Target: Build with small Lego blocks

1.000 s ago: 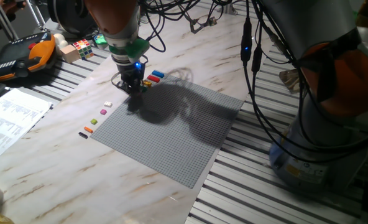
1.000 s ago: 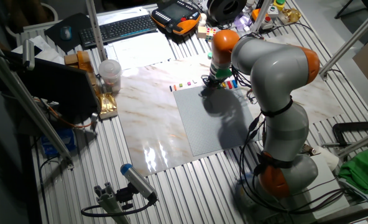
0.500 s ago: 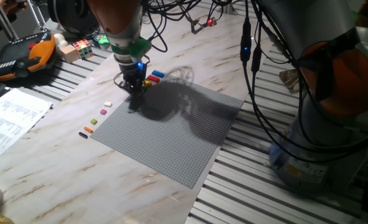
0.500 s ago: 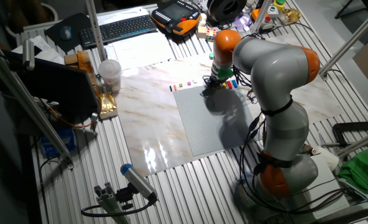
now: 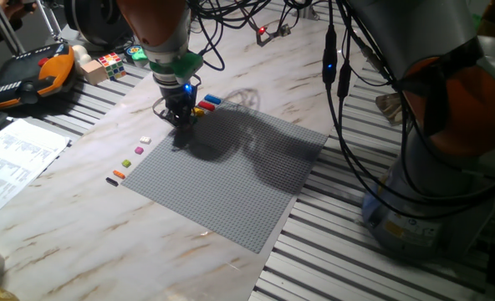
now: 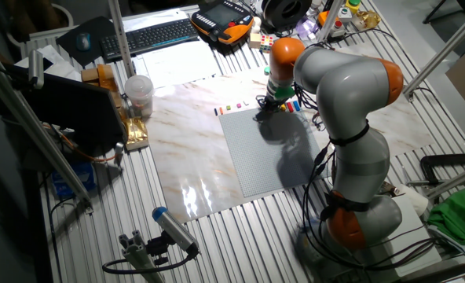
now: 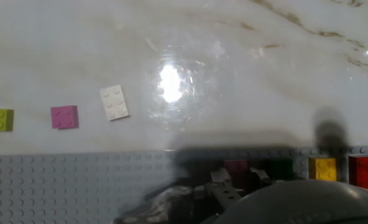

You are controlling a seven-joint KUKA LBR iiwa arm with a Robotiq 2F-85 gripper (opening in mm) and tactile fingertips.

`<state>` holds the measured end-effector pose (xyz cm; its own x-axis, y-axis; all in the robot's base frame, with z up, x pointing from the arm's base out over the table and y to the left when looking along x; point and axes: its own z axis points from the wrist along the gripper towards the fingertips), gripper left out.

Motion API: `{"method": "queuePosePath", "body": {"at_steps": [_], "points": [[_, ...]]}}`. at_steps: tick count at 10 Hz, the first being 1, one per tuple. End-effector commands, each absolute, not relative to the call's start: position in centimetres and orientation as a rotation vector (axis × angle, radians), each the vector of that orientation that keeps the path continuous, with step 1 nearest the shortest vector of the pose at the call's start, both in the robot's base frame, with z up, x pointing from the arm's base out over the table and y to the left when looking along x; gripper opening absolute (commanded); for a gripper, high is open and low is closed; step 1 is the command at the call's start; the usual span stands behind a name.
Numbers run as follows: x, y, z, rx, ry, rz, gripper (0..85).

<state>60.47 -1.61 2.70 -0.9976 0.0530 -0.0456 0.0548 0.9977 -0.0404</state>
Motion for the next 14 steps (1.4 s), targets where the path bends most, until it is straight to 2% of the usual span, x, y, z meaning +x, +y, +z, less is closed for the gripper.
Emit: {"method": "queuePosePath", "body": {"at_steps": [1, 14], "points": [[60.48, -1.64, 2.67, 0.083, 3.095, -0.064, 0.7], [60.43, -1.65, 2.14, 0.081, 3.094, -0.060, 0.7]]}}
